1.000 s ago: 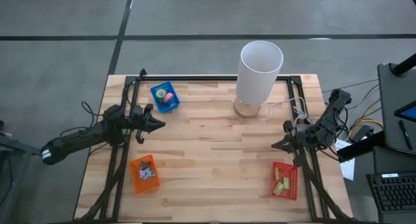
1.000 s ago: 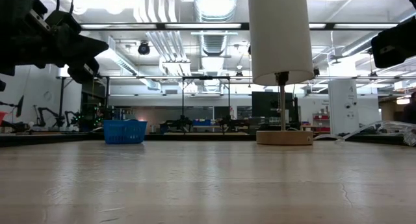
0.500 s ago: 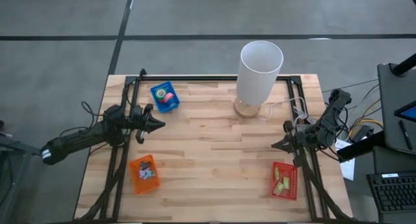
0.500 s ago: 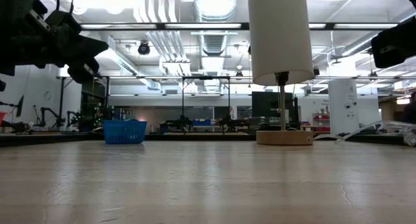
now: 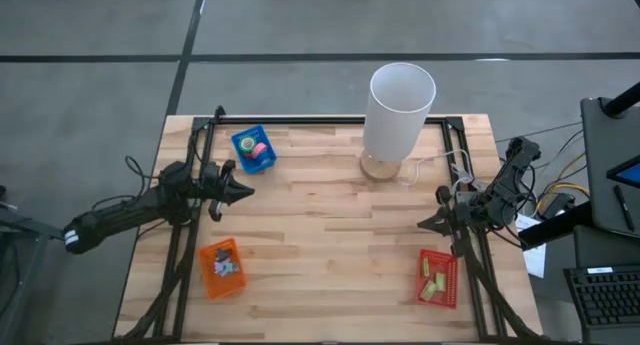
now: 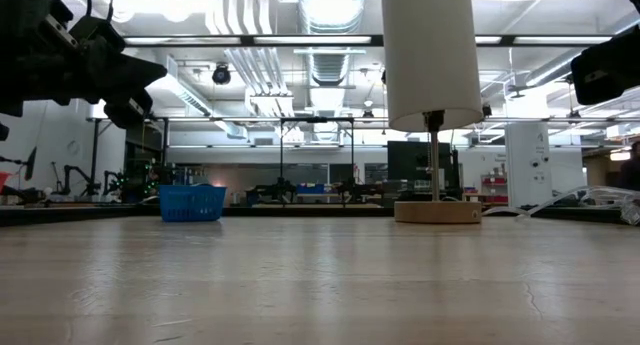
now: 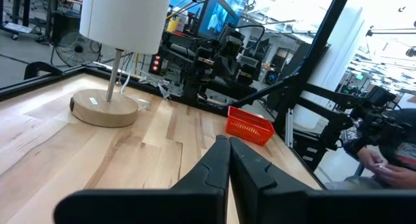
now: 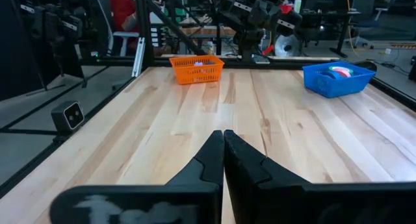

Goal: Pick and place Stapler, Stapler remover, tape
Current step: Return to Home Position

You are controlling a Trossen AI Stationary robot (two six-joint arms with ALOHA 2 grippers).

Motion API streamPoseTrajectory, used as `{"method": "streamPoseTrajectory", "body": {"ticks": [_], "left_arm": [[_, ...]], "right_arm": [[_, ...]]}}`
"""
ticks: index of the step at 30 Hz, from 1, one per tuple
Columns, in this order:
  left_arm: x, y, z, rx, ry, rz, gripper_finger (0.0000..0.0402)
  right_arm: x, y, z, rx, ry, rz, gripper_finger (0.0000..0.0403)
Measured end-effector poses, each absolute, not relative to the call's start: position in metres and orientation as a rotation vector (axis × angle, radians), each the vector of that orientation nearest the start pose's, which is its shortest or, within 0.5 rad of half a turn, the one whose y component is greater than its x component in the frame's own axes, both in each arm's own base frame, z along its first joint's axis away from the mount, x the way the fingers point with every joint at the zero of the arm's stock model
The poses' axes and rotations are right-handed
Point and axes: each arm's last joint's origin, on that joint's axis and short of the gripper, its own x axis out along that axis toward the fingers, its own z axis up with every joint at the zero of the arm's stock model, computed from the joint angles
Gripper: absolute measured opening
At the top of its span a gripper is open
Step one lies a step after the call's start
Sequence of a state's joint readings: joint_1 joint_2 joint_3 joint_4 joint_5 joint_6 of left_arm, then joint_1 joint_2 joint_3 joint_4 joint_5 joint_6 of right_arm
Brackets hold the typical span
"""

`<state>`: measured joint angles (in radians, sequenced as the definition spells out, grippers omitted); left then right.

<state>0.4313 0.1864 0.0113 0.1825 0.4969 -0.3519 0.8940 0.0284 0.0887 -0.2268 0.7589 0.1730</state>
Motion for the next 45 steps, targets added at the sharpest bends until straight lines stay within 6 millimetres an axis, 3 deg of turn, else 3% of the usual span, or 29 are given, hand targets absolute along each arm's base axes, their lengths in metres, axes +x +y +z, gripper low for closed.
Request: {"method": "streamPoseTrajectory", "body": {"ticks": [45], "left_arm": [[0.1016,0.0316,0.1695,-0.349,0.005,-0.066,0.0012]], "right_arm": [[0.0685,0.0535,0.1710,0.050,0.124,0.125,0.0008]]}}
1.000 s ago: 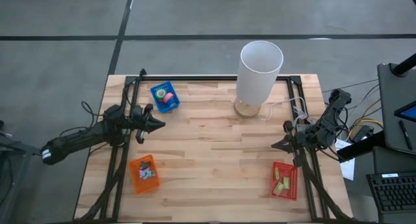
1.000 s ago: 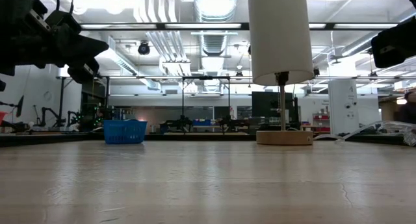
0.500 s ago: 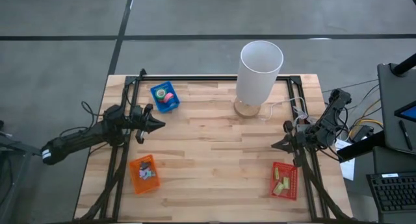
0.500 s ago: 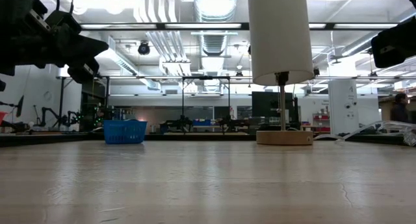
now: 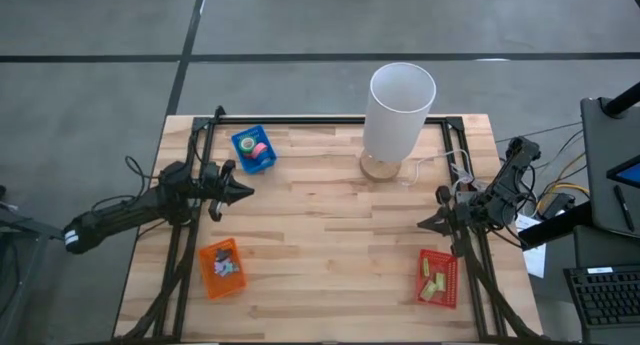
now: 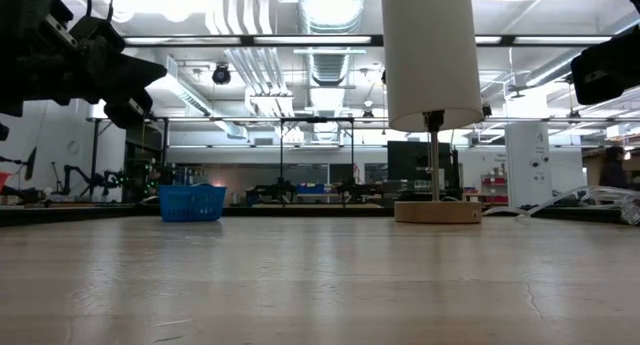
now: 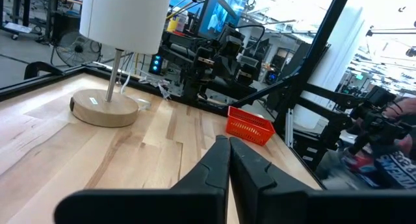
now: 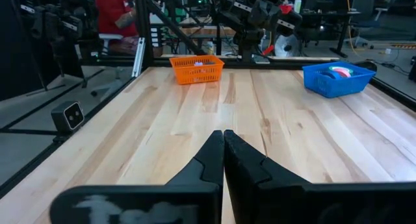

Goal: Pick and place Stapler, Stapler remover, tape
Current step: Return to Home Position

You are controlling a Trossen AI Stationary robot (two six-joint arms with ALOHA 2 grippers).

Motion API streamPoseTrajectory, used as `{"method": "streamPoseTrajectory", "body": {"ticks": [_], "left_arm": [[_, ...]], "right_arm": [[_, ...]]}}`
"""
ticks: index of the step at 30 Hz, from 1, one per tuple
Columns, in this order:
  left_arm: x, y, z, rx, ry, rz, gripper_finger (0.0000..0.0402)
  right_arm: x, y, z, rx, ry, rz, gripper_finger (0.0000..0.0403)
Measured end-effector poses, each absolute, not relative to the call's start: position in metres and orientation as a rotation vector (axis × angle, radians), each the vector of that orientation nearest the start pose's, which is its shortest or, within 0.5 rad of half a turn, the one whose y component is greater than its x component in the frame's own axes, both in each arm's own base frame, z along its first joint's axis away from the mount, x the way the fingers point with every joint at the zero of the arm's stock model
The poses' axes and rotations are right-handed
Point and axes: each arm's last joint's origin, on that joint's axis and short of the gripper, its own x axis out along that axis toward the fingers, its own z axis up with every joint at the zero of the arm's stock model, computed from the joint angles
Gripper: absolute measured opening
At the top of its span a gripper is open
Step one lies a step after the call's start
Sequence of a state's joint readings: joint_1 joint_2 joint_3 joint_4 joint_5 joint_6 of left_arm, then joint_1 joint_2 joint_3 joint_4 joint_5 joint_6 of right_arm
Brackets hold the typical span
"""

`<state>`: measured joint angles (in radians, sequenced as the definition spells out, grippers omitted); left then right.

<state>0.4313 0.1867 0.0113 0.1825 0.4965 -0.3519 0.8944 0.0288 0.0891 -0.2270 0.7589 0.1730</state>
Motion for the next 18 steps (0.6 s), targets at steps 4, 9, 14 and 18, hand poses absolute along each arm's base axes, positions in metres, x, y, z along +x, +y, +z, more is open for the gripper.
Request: {"method": "streamPoseTrajectory", "body": {"ticks": [4,9,14,18], "left_arm": [[0.1016,0.0316,0.1695,-0.349,0.005,-0.065,0.0012],[0.1016,0.0316,0.1694,-0.349,0.006,-0.065,0.0018],[0.1016,0.0316,0.1694,-0.349,0.006,-0.065,0.0021],[0.1016,0.0316,0.1695,-0.349,0.005,-0.066,0.0017]], "right_arm": [[0.0685,0.0535,0.1710,0.050,0.124,0.125,0.0008],[0.0685,0.0535,0.1710,0.050,0.124,0.125,0.0008],[0.0685,0.0535,0.1710,0.050,0.124,0.125,0.0008],[0.0685,0.0535,0.1710,0.050,0.124,0.124,0.0008]]}}
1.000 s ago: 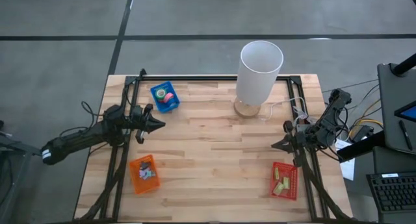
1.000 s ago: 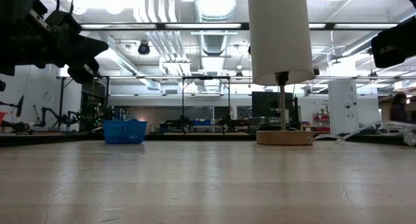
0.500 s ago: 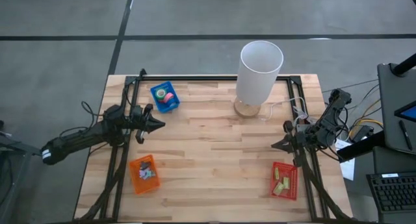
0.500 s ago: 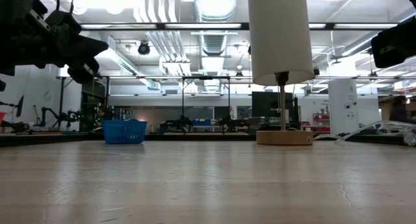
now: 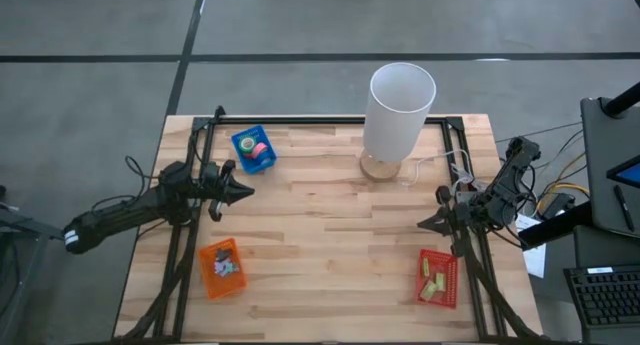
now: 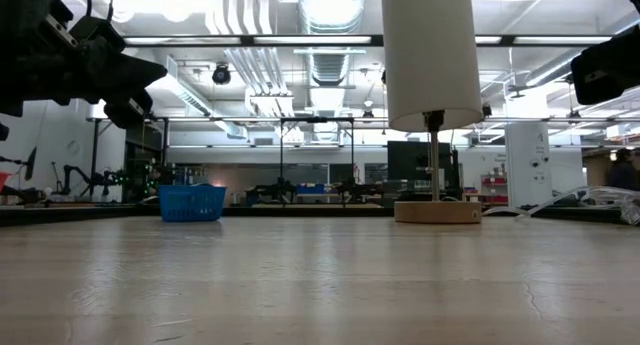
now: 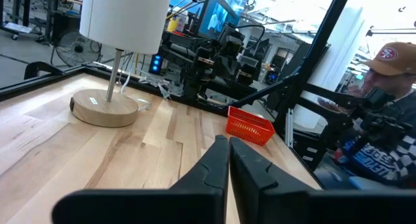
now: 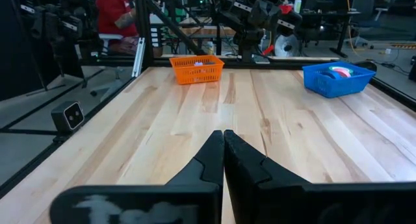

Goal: Pick and place Stapler, Stapler remover, tape
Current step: Return to Home Position

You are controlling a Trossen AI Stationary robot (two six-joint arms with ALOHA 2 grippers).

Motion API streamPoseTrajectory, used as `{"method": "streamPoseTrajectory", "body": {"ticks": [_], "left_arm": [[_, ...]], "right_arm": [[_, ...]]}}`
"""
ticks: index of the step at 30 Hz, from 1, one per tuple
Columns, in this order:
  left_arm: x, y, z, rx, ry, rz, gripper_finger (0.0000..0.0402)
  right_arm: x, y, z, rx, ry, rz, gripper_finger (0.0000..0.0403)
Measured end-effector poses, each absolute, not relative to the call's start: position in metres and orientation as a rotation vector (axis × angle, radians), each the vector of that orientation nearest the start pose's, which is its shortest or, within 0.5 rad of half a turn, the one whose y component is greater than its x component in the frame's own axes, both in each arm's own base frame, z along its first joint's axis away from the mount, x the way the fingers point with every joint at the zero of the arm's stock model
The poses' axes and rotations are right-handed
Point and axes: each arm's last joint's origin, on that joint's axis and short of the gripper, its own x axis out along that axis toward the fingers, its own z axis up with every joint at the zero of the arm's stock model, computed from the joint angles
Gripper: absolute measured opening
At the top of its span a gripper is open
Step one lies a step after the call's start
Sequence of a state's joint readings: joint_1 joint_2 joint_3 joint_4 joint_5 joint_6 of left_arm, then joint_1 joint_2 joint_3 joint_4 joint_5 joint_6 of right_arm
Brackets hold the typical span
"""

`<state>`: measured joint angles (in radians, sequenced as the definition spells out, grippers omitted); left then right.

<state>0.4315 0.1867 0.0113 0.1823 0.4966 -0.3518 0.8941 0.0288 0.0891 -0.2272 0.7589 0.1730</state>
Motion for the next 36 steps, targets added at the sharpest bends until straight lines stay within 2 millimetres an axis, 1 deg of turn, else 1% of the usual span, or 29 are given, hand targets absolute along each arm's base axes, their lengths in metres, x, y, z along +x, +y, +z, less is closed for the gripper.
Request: {"method": "streamPoseTrajectory", "body": {"ticks": [5,13,22,31,36], "left_arm": [[0.1016,0.0316,0.1694,-0.348,0.006,-0.066,0.0014],[0.1016,0.0316,0.1694,-0.349,0.006,-0.065,0.0021],[0.1016,0.0316,0.1695,-0.349,0.005,-0.065,0.0014],[0.1016,0.0316,0.1694,-0.349,0.006,-0.066,0.0021],[0.1016,0.0316,0.1694,-0.349,0.006,-0.065,0.0017]], "right_arm": [[0.0685,0.0535,0.1710,0.050,0.124,0.124,0.0008],[0.0685,0.0535,0.1710,0.050,0.124,0.125,0.0008],[0.0685,0.0535,0.1710,0.050,0.124,0.125,0.0008],[0.0685,0.0535,0.1710,0.050,0.124,0.125,0.0008],[0.0685,0.0535,0.1710,0.050,0.124,0.125,0.0008]]}}
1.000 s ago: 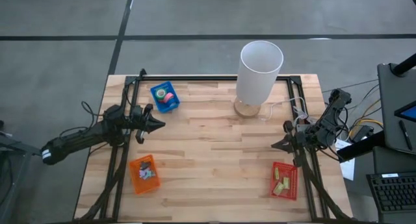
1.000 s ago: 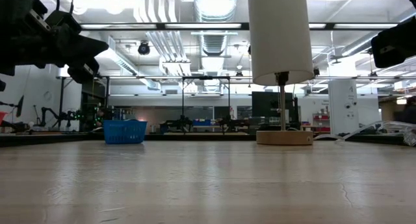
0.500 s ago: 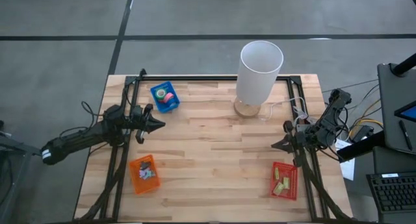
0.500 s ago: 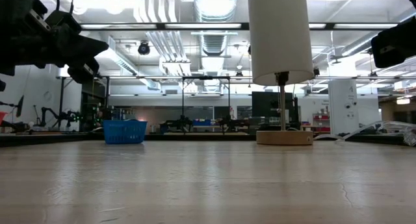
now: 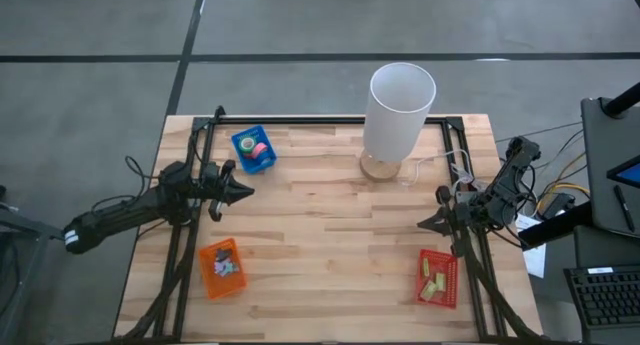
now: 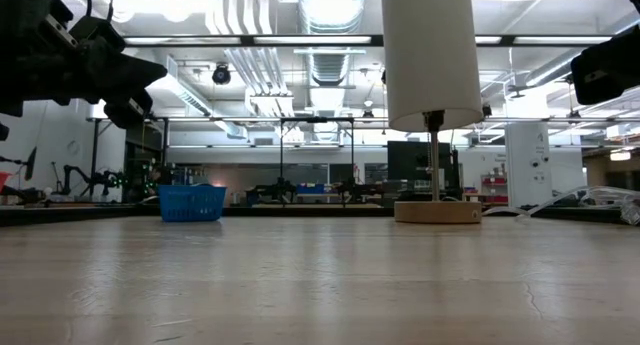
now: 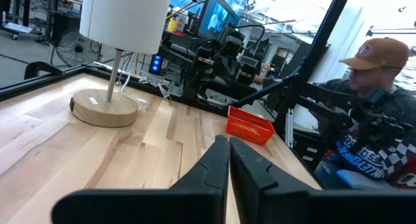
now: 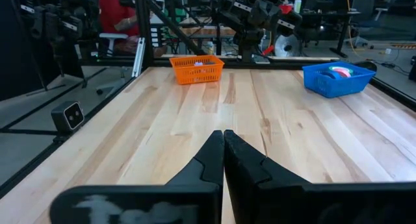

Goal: Pick and place Stapler, Stapler remover, tape
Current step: Return to Home Position

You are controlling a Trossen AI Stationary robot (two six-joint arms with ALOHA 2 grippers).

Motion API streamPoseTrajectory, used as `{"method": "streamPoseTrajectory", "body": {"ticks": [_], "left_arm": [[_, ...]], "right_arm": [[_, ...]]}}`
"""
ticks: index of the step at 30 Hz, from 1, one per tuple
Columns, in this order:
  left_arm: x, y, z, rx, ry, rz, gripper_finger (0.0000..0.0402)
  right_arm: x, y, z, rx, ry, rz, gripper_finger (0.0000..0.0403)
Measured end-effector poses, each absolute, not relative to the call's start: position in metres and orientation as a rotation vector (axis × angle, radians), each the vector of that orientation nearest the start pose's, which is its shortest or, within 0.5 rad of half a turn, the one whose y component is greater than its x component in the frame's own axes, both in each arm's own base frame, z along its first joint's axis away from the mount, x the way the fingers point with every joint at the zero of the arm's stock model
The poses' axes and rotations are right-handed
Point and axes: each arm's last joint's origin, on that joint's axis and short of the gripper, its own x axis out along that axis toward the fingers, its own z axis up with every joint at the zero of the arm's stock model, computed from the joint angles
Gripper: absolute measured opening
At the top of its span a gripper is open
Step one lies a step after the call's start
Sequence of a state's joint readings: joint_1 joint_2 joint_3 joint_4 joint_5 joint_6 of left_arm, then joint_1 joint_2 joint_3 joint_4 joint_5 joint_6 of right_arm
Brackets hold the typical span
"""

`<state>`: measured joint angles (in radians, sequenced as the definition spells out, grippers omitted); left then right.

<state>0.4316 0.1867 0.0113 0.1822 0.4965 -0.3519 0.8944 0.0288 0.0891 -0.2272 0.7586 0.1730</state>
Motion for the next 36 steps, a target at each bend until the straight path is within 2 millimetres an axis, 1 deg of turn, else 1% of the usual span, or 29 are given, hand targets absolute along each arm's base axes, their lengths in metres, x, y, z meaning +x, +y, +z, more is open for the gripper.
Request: {"method": "streamPoseTrajectory", "body": {"ticks": [6,15,24,36], "left_arm": [[0.1016,0.0316,0.1695,-0.349,0.005,-0.066,0.0014],[0.1016,0.0316,0.1694,-0.349,0.005,-0.065,0.0021],[0.1016,0.0316,0.1695,-0.348,0.005,-0.066,0.0014],[0.1016,0.0316,0.1695,-0.349,0.005,-0.065,0.0019]], "right_arm": [[0.0685,0.0535,0.1710,0.050,0.124,0.124,0.0008],[0.0685,0.0535,0.1710,0.050,0.124,0.125,0.0008],[0.0685,0.0535,0.1710,0.050,0.124,0.125,0.0008],[0.0685,0.0535,0.1710,0.050,0.124,0.125,0.0008]]}}
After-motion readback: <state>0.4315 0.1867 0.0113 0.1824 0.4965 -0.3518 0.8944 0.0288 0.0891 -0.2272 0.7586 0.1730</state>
